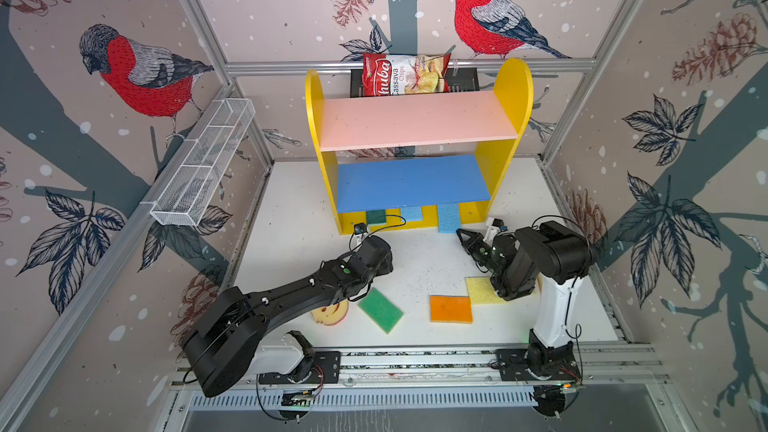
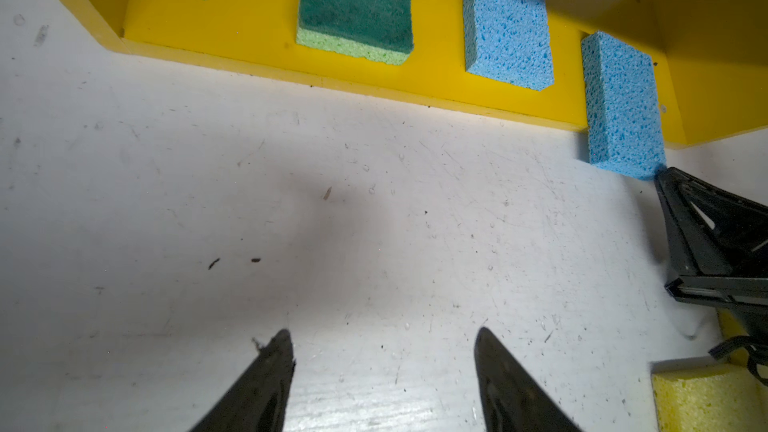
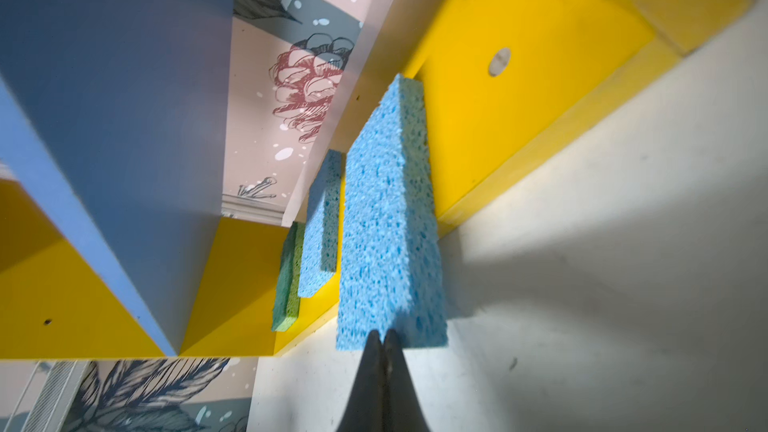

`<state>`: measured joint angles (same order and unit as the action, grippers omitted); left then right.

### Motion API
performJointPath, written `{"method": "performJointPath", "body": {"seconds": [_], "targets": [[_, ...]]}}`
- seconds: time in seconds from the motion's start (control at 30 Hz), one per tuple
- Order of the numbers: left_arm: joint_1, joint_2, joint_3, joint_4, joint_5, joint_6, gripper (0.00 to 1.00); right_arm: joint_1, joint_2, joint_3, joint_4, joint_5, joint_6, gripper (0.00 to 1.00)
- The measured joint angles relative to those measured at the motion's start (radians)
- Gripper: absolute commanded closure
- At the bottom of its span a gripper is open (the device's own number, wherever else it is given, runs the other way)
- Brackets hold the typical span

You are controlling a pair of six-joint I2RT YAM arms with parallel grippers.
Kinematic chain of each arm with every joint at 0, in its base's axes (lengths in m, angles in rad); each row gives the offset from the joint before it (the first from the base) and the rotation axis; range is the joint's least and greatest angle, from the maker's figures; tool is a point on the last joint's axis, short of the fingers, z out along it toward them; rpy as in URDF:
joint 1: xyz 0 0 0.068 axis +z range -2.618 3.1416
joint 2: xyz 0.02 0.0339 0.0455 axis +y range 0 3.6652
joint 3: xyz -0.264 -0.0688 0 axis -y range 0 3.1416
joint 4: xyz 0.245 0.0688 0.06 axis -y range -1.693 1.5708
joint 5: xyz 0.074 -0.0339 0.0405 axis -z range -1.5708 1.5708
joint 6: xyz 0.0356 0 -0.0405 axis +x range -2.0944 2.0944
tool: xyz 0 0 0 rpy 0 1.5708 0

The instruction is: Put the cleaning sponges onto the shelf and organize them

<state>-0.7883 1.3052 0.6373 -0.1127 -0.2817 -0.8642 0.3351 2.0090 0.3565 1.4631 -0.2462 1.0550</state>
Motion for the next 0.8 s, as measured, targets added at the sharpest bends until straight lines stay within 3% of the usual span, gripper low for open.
{"method": "performJointPath", "body": {"seconds": [0.4,0.6,0.8], "targets": [[0.0,0.003,0.0,0.0,0.02,0.0,0.32,0.122,-0.16,-0.05,-0.251,0.167,-0.063,0.99],[0.0,0.003,-0.008,0.002,0.029,0.0,0.32,0.16,-0.144,-0.04,-0.24,0.204,-0.084,0.98],[0.0,-0.014,-0.019,0.006,0.037,0.0,0.32,0.117,-0.055,0.033,-0.167,0.173,-0.06,0.98]]}}
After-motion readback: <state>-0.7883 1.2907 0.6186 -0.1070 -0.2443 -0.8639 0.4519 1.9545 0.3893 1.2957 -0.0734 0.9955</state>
